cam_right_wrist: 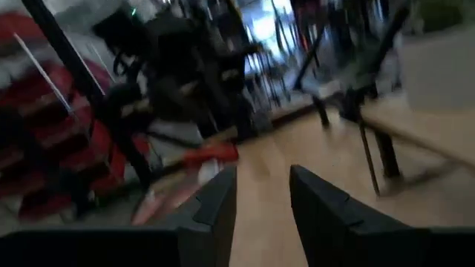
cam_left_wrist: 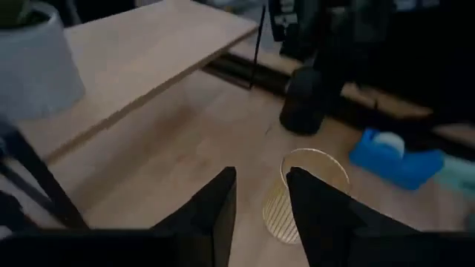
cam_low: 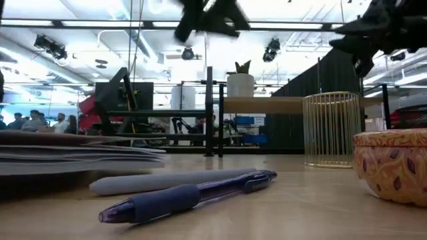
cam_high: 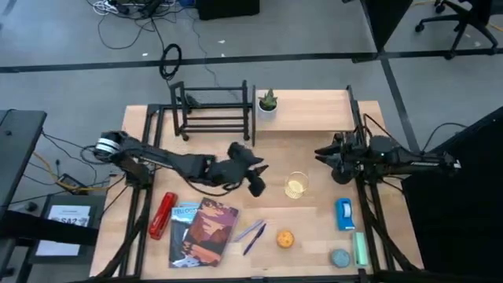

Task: Stock shelves
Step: Put the yellow pen organizer on the shelf

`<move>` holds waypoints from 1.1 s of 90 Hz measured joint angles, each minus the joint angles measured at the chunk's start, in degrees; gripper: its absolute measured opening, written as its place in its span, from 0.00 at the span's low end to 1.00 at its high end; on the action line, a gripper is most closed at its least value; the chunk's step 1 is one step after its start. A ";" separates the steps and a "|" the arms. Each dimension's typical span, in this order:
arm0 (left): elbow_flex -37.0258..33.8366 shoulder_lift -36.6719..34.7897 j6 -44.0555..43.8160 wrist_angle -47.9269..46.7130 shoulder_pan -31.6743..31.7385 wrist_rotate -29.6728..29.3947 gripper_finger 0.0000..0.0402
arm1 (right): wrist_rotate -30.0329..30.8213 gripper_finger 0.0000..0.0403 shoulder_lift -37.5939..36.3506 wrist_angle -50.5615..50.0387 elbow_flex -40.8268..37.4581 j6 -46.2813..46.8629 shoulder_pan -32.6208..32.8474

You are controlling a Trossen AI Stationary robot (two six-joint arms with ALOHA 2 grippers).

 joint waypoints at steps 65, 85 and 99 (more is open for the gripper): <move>-13.77 14.53 11.58 33.20 -0.50 12.03 0.35 | -5.58 0.24 53.07 -43.47 25.98 -2.05 4.48; -12.07 20.49 12.80 37.19 -0.33 13.05 0.58 | -3.28 0.24 61.44 -35.99 25.94 -2.07 9.31; -8.29 25.48 14.26 38.24 0.13 13.09 0.74 | -1.31 0.24 65.26 -32.27 25.94 -2.03 10.43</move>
